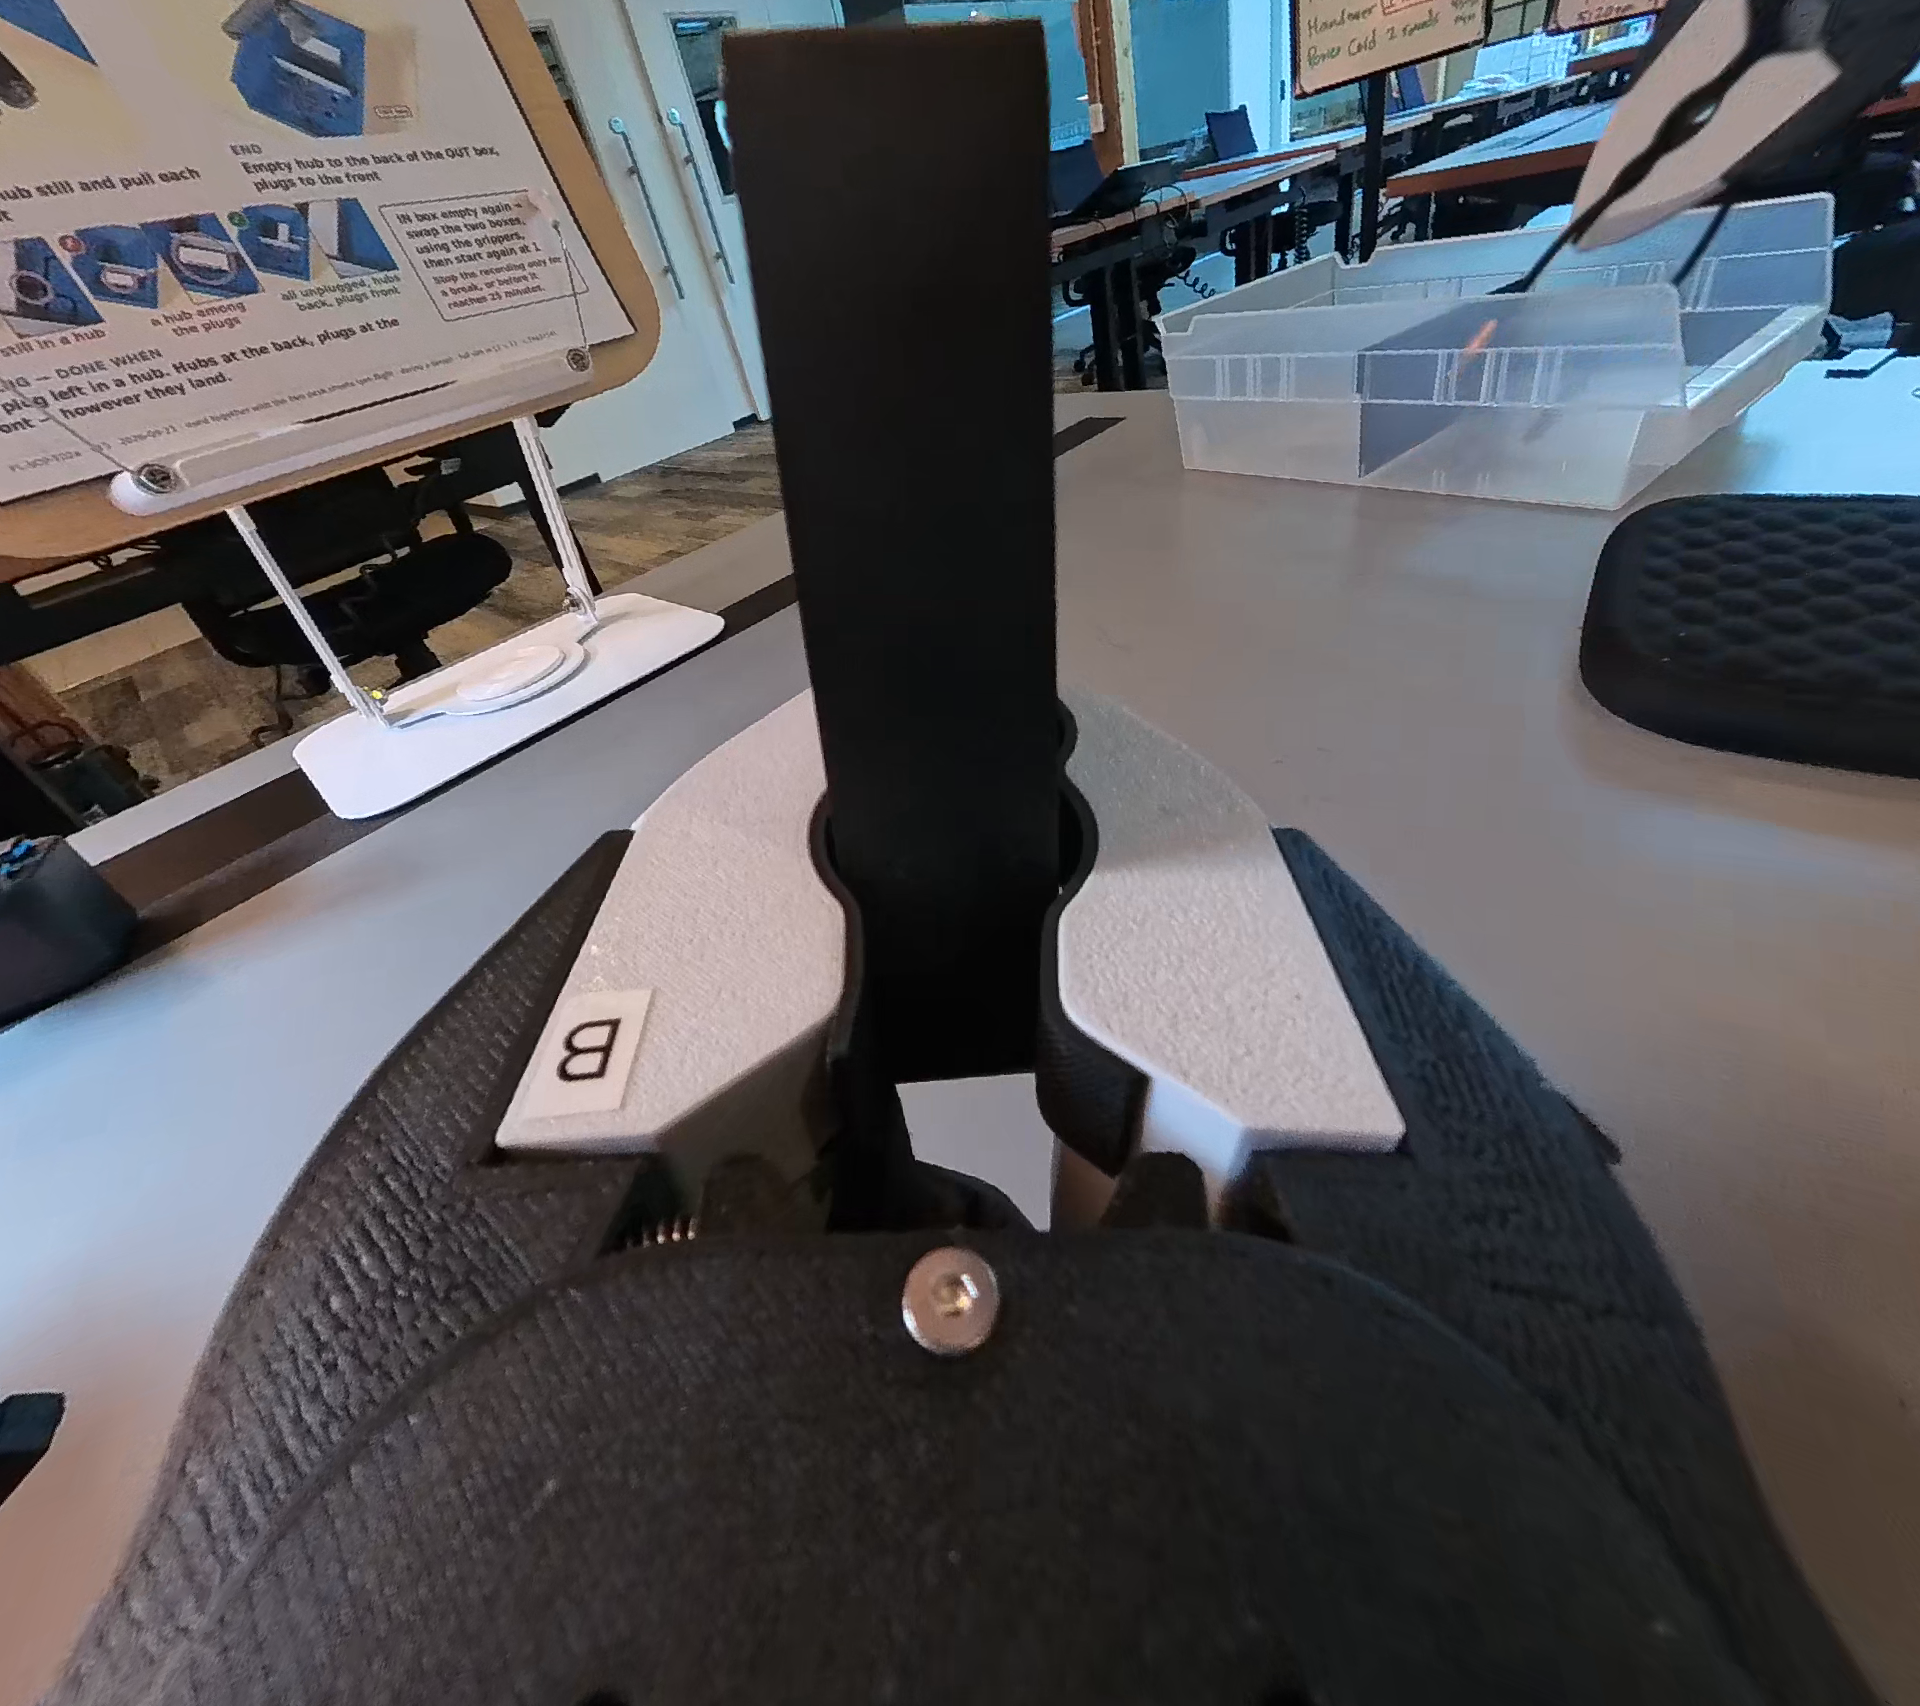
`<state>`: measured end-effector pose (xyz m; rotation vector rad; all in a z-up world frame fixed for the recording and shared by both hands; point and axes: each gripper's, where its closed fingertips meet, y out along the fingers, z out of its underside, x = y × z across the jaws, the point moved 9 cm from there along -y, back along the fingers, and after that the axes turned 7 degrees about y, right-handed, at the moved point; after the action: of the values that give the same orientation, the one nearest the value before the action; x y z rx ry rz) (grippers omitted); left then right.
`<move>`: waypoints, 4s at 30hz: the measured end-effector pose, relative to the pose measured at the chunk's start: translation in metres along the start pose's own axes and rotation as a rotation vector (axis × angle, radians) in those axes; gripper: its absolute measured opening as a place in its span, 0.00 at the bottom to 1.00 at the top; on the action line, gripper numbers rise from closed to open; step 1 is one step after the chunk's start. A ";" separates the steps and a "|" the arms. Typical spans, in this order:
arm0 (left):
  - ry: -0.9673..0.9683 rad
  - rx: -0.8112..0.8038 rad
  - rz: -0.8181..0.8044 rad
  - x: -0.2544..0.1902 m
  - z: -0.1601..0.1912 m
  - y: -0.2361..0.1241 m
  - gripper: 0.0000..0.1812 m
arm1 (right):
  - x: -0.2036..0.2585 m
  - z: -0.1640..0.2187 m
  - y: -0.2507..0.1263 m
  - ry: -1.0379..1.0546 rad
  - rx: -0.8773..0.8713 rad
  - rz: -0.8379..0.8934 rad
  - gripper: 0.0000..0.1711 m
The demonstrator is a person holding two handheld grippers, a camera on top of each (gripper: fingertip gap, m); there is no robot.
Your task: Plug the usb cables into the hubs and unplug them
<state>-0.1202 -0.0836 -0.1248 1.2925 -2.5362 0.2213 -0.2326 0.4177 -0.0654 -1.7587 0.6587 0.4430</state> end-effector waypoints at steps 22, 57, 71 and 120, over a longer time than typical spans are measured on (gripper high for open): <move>0.014 0.006 0.015 -0.003 0.000 0.001 0.18 | -0.002 0.061 0.040 0.548 0.414 -0.336 0.29; -0.198 -0.284 0.311 -0.010 -0.017 -0.011 0.33 | 0.087 -0.328 -0.057 0.041 -0.494 -0.527 0.16; -0.133 -0.175 0.209 -0.009 -0.007 -0.002 0.33 | -0.093 -0.079 0.004 0.820 -0.068 0.197 0.16; -0.048 -0.091 0.223 -0.016 -0.004 0.002 0.32 | -0.093 0.021 0.122 1.624 0.234 -0.361 0.23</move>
<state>-0.1125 -0.0690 -0.1259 0.9927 -2.6960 0.1201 -0.3808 0.4336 -0.1066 -1.6620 1.3290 -1.4261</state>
